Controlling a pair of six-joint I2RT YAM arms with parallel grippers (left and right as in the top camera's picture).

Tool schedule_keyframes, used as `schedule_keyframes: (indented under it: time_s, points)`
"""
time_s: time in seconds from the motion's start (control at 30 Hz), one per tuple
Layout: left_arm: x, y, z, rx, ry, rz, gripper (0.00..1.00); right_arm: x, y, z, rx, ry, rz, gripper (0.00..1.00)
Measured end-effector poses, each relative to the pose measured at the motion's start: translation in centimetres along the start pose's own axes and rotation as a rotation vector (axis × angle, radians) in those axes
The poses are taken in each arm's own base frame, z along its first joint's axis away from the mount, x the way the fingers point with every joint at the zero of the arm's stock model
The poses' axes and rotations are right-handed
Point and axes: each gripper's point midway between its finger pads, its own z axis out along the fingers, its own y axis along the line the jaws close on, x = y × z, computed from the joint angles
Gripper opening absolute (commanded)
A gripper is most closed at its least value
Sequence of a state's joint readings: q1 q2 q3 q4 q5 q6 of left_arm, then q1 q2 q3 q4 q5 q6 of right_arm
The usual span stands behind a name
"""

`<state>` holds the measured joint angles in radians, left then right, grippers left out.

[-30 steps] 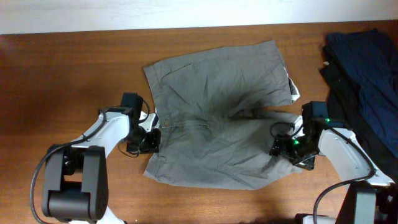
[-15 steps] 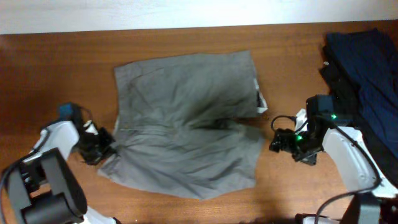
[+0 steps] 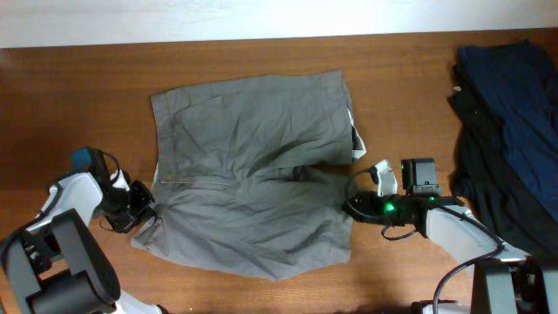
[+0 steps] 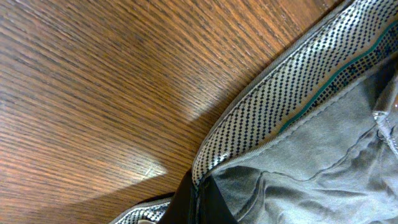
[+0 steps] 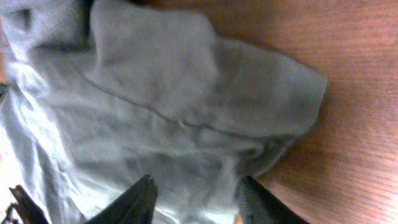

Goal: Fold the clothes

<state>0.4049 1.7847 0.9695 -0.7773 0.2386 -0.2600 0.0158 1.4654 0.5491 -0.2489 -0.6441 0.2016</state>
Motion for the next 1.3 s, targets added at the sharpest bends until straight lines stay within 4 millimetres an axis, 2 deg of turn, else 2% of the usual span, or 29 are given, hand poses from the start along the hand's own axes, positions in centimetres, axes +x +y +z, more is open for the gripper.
schedule_keyframes:
  time_s: [0.1, 0.2, 0.23, 0.27, 0.3, 0.37, 0.43, 0.5, 0.53, 0.57, 0.6, 0.7, 0.77, 0.87, 0.93, 0.97, 1.07, 1.13, 1.2, 1.3]
  points:
    - [0.0, 0.0, 0.0, 0.000, 0.000, 0.004, 0.00, -1.8, 0.9, -0.2, -0.035, -0.055, -0.003, 0.04]
    - [0.0, 0.0, 0.0, 0.000, 0.000, 0.007, 0.00, -3.7, 1.4, -1.8, -0.035, -0.053, 0.043, 0.04]
    - [0.0, 0.0, 0.0, -0.001, -0.001, 0.007, 0.00, -5.8, 1.7, -3.3, -0.024, -0.080, 0.044, 0.04]
    - [0.0, 0.0, 0.0, -0.001, -0.001, 0.008, 0.00, -8.2, 2.1, -5.0, -0.011, -0.127, 0.029, 0.10]
    - [0.0, 0.0, 0.0, -0.001, -0.001, 0.010, 0.00, -9.5, 2.1, -6.7, 0.025, -0.139, 0.047, 0.37]
    - [0.0, 0.0, 0.0, 0.000, -0.001, 0.011, 0.00, -9.8, 2.3, -8.4, 0.060, -0.119, 0.078, 0.45]
    - [0.0, 0.0, 0.0, -0.001, -0.002, 0.011, 0.00, -8.1, 2.5, -9.2, 0.083, -0.049, 0.128, 0.49]
    - [0.0, 0.0, 0.0, -0.001, -0.002, 0.012, 0.00, -4.1, 2.8, -9.1, 0.103, 0.100, 0.209, 0.56]
    - [0.0, 0.0, 0.0, -0.001, -0.003, 0.012, 0.00, -1.0, 3.3, -8.5, 0.113, 0.216, 0.234, 0.58]
    - [0.0, 0.0, 0.0, -0.001, -0.004, 0.012, 0.00, 0.3, 3.6, -8.2, 0.120, 0.263, 0.226, 0.61]
    - [0.0, 0.0, 0.0, -0.001, -0.003, 0.012, 0.00, 2.7, 4.1, -7.5, 0.126, 0.348, 0.220, 0.63]
    - [0.0, 0.0, 0.0, -0.002, -0.004, 0.013, 0.00, 7.1, 4.4, -6.2, 0.161, 0.485, 0.199, 0.66]
    - [0.0, 0.0, 0.0, 0.000, -0.005, 0.014, 0.00, 9.4, 3.6, -5.3, 0.215, 0.535, 0.202, 0.66]
    - [0.0, -0.1, 0.0, 0.002, -0.006, 0.017, 0.00, 10.5, 2.7, -3.3, 0.244, 0.512, 0.164, 0.65]
    - [0.0, -0.1, 0.0, 0.005, -0.005, 0.017, 0.00, 10.7, 2.3, -1.5, 0.237, 0.470, 0.122, 0.58]
    - [0.0, -0.1, 0.0, 0.005, -0.005, 0.017, 0.00, 10.7, 2.3, -0.8, 0.226, 0.448, 0.101, 0.52]
    - [0.0, -0.1, 0.0, 0.006, -0.005, 0.018, 0.00, 10.6, 3.6, 0.2, 0.165, 0.436, 0.052, 0.22]
    - [0.0, -0.1, 0.0, 0.006, -0.005, 0.018, 0.00, 11.1, 4.2, 0.1, 0.138, 0.460, 0.049, 0.05]
    - [0.0, -0.1, 0.0, 0.006, -0.005, 0.018, 0.00, 12.1, 4.4, -0.7, 0.144, 0.503, 0.082, 0.04]
    - [0.0, -0.1, 0.0, 0.006, -0.005, 0.018, 0.00, 12.8, 5.5, -3.9, 0.198, 0.571, 0.118, 0.04]
